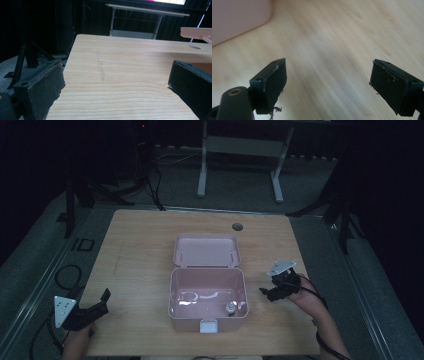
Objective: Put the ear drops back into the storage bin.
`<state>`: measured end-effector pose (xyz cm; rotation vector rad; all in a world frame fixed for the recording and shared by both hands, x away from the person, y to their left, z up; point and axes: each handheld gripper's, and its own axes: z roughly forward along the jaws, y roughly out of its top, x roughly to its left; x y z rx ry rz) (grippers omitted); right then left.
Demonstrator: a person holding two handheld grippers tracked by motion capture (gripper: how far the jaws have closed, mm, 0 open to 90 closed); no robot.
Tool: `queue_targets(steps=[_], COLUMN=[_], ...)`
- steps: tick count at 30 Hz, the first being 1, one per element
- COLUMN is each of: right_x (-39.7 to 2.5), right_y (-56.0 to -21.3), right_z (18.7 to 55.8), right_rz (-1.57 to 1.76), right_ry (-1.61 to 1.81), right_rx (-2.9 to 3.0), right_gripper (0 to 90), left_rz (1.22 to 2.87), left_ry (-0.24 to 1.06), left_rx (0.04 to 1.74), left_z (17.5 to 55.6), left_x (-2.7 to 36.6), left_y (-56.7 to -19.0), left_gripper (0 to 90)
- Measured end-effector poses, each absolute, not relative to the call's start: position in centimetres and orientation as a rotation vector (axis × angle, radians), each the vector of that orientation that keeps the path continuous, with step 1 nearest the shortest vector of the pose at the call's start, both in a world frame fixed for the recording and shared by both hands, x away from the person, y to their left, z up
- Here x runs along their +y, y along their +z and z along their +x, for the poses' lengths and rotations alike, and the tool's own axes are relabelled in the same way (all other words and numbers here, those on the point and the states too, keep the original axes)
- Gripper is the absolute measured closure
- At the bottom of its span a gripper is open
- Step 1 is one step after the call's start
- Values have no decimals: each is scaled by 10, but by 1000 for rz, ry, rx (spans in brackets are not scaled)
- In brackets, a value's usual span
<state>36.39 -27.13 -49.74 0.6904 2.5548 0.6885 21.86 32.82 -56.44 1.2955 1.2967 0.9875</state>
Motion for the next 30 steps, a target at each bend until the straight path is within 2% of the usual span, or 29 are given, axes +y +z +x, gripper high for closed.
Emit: queue_targets(steps=[17, 30], right_x=[-310, -332], right_y=[-534, -546], right_z=[357, 345], right_rz=[1062, 1225], right_ry=[882, 982], right_rx=[2175, 2001], right_gripper=[130, 128], left_rz=[1294, 1296], left_ry=[988, 987], left_rx=[1299, 1300], left_z=[219, 219], left_x=[328, 328], left_y=[-564, -564], left_gripper=[4, 5])
